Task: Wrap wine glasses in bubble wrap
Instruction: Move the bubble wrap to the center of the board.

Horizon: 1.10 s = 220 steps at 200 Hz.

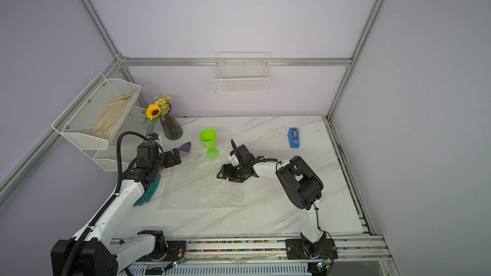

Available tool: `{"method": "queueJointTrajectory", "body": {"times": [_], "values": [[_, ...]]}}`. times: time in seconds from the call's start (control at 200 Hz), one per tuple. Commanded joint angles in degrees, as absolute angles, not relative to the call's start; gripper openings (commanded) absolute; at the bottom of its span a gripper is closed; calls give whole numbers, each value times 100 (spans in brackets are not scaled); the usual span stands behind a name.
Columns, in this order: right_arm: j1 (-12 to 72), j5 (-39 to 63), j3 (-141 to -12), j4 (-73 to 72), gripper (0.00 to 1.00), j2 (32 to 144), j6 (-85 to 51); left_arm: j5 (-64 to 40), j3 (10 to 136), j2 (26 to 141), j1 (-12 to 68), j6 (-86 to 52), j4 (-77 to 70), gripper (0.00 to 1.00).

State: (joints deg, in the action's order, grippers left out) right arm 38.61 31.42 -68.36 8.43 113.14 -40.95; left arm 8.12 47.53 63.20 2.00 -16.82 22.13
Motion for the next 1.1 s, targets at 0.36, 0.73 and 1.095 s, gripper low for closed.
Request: {"method": "queueJointTrajectory", "body": {"times": [0.36, 0.73, 1.095], "values": [[3254, 1265, -6199, 2916, 84, 10340, -3722, 687, 5233, 6396, 352, -1558, 2556, 100], [2250, 479, -6284, 3767, 85, 9519, -2680, 252, 5357, 6753, 691, -1749, 2762, 100], [2494, 1840, -6853, 1873, 85, 9473, -1930, -609, 4852, 6817, 1164, -949, 954, 96]]}}
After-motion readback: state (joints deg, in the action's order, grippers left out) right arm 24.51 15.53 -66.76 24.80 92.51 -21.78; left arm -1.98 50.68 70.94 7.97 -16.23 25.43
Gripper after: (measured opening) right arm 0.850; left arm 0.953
